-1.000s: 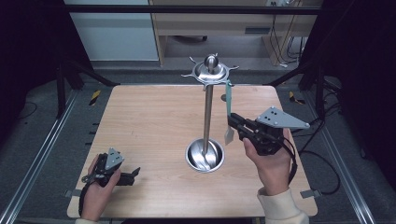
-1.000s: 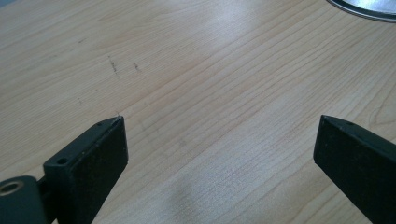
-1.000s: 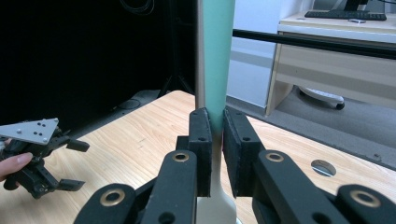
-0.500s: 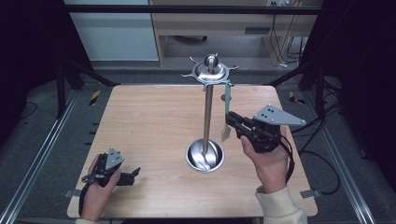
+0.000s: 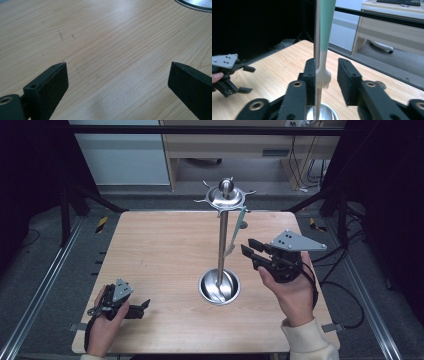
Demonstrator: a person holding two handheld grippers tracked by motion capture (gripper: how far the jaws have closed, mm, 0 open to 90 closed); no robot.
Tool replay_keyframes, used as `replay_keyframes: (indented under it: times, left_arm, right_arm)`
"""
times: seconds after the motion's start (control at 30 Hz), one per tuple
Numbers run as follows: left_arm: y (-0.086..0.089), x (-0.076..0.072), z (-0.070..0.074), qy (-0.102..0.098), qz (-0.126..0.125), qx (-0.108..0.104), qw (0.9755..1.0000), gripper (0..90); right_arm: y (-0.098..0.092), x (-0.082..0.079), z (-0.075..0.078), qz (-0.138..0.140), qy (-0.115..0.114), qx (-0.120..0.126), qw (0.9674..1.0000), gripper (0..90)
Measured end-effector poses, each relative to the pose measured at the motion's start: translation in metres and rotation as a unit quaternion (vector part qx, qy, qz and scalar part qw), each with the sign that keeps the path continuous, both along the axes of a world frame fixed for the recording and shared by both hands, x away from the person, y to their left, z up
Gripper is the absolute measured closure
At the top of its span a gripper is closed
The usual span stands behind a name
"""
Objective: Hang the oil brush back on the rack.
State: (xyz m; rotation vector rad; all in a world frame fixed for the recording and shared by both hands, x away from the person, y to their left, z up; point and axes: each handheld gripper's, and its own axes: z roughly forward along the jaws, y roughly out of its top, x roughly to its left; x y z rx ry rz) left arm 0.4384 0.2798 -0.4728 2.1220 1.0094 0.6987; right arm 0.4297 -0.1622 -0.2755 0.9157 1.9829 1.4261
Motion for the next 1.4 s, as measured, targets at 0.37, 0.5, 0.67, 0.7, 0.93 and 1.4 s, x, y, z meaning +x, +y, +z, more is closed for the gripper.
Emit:
replay_keyframes:
  times: [0.37, 0.5, 0.67, 0.7, 0.93, 1.4]
  left_arm:
    - [0.000, 0.000, 0.000, 0.001, 0.000, 0.001, 1.0000, 2.7]
    - [0.000, 0.000, 0.000, 0.001, -0.001, 0.002, 1.0000, 2.7]
    - [0.000, 0.000, 0.000, 0.001, 0.000, 0.001, 1.0000, 2.6]
    - [0.000, 0.000, 0.000, 0.000, 0.001, 0.001, 1.0000, 2.6]
    - [0.000, 0.000, 0.000, -0.001, 0.001, 0.000, 1.0000, 2.7]
    - [0.000, 0.000, 0.000, -0.001, 0.001, 0.001, 1.0000, 2.7]
  right_arm:
    - [-0.014, -0.007, 0.004, -0.027, 0.005, -0.032, 0.9991, 45.4]
    - [-0.022, -0.010, 0.004, -0.042, 0.004, -0.039, 0.9984, 34.7]
    - [-0.028, -0.012, 0.003, -0.058, 0.001, -0.047, 0.9972, 27.1]
    - [-0.030, -0.012, 0.003, -0.062, 0.001, -0.047, 0.9969, 25.0]
    - [-0.048, -0.015, -0.004, -0.085, 0.003, -0.065, 0.9943, 15.2]
    - [-0.075, -0.018, -0.033, -0.091, 0.035, -0.087, 0.9914, 7.3]
